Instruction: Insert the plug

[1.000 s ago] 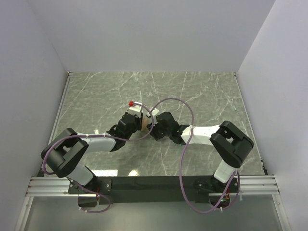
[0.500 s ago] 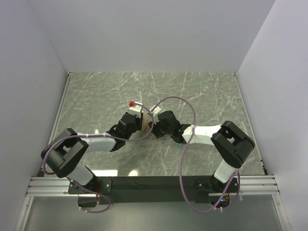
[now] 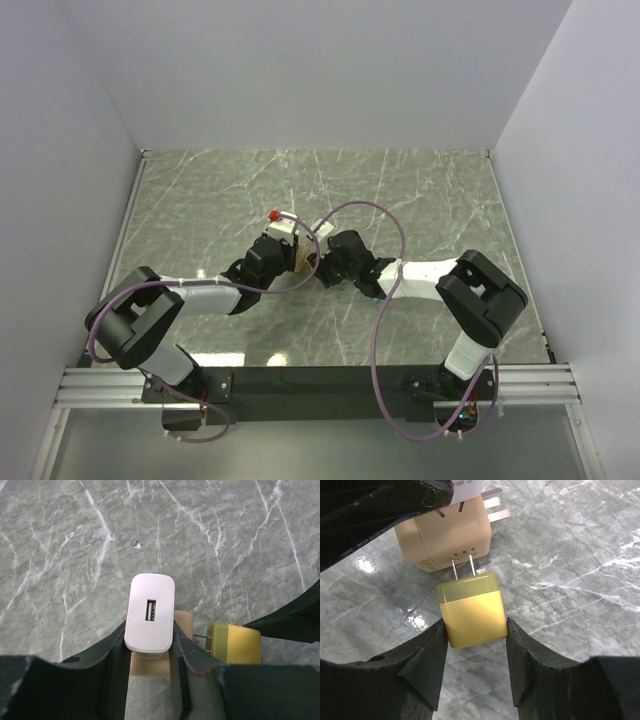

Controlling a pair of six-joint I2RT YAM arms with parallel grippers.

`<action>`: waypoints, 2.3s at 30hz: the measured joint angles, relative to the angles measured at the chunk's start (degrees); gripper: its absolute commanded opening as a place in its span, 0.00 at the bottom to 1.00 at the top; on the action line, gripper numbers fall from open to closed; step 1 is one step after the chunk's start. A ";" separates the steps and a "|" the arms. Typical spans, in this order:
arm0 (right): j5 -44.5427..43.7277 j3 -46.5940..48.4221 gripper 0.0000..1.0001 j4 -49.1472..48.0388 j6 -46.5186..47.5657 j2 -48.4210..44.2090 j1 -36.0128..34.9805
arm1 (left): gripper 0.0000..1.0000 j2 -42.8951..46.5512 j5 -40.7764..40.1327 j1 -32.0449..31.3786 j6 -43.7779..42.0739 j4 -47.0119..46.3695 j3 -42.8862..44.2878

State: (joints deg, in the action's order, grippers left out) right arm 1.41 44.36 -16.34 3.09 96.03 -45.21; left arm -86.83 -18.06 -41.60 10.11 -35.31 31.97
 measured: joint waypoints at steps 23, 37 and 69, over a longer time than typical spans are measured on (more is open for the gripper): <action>1.29 0.61 0.00 -0.13 2.01 0.59 0.68 | 0.00 -0.39 0.37 0.00 -0.50 1.14 0.96; 2.62 0.66 0.00 -0.83 2.45 0.59 1.03 | 0.00 -0.44 0.96 0.00 -1.09 1.29 1.14; 2.82 4.85 0.00 1.81 3.32 4.42 1.62 | 0.00 -2.51 4.13 1.99 -3.02 -1.60 1.55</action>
State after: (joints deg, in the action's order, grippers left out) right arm 4.23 49.21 -14.52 6.42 100.44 -43.59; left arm -89.34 -13.93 -39.62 7.09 -36.91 33.52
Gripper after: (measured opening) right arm 0.534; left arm 0.361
